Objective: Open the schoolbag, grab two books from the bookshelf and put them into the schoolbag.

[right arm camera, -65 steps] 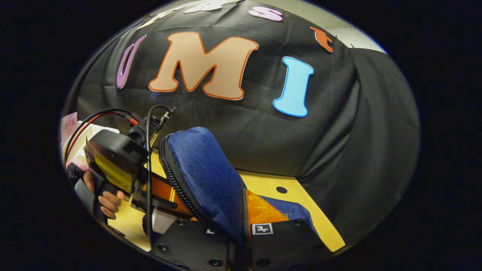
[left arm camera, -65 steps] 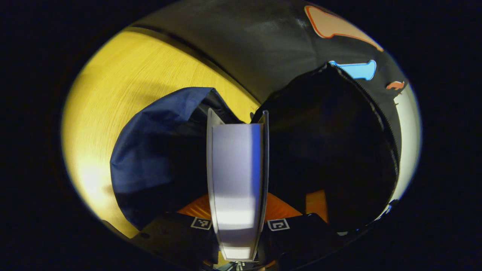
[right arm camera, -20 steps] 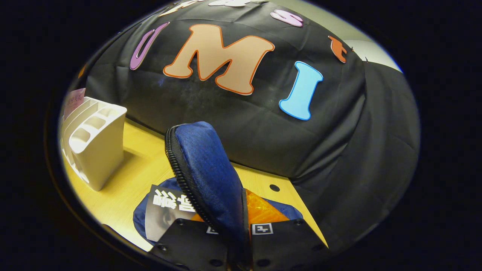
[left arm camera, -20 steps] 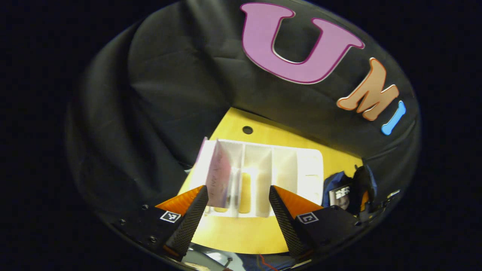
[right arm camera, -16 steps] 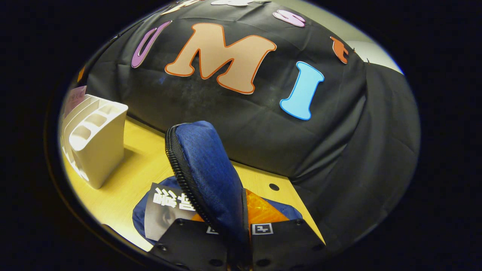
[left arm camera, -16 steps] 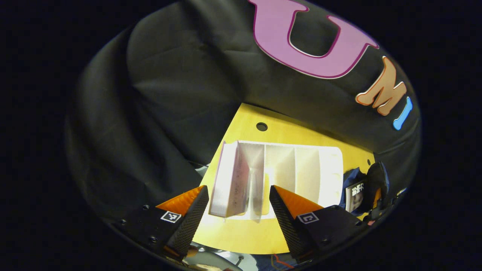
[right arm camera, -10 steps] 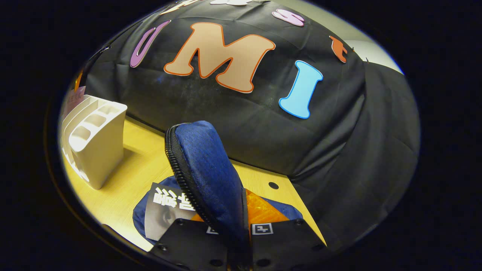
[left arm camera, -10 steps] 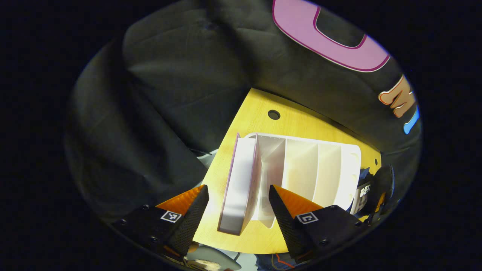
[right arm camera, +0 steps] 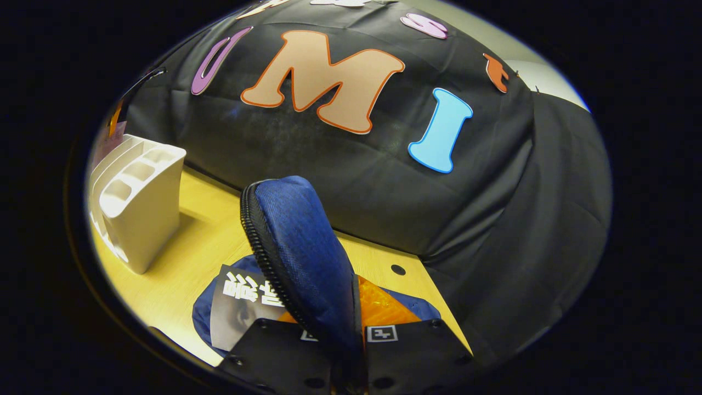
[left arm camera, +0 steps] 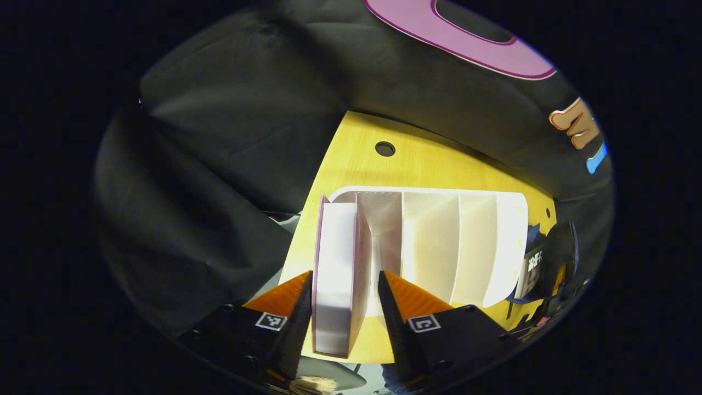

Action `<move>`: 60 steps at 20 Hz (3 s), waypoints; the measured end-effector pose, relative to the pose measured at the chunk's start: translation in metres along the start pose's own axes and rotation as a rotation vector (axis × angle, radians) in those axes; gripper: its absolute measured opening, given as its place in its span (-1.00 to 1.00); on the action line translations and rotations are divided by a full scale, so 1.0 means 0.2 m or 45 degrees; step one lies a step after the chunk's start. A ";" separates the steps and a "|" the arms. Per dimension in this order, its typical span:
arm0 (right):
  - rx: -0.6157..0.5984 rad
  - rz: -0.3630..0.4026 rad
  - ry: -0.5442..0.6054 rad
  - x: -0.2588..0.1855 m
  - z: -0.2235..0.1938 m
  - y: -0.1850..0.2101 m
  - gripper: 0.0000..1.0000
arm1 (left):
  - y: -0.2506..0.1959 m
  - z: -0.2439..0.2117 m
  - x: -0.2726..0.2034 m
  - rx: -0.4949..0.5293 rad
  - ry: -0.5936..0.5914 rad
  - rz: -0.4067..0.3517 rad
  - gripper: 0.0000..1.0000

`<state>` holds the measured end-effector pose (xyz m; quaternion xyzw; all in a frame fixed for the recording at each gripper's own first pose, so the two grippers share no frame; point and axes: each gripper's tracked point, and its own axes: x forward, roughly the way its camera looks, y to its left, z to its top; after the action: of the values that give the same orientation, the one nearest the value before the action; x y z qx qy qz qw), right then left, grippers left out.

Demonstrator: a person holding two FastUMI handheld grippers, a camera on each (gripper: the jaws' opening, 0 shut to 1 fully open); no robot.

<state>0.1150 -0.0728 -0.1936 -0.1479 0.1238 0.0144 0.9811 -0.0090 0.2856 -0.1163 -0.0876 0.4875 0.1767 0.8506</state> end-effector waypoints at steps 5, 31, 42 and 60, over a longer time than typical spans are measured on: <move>-0.007 0.003 0.006 0.00 -0.01 0.02 -0.87 | -0.13 -0.05 0.10 0.006 0.125 -0.052 -0.03; 0.008 0.034 0.004 0.00 -0.02 0.03 -0.87 | -0.16 -0.08 -0.47 -0.169 0.014 0.067 -0.27; 0.039 0.043 -0.024 -0.01 -0.02 0.02 -0.87 | -0.65 0.05 -0.87 -0.255 -0.241 -0.237 -0.28; 0.155 0.041 -0.033 0.00 -0.01 -0.03 -0.87 | -2.15 -0.27 -0.23 -0.045 -0.050 -0.965 -0.28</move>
<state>0.1147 -0.0797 -0.1927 -0.0857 0.1140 0.0245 0.9895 0.0923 -0.1382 -0.1145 -0.2731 0.4009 -0.1404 0.8632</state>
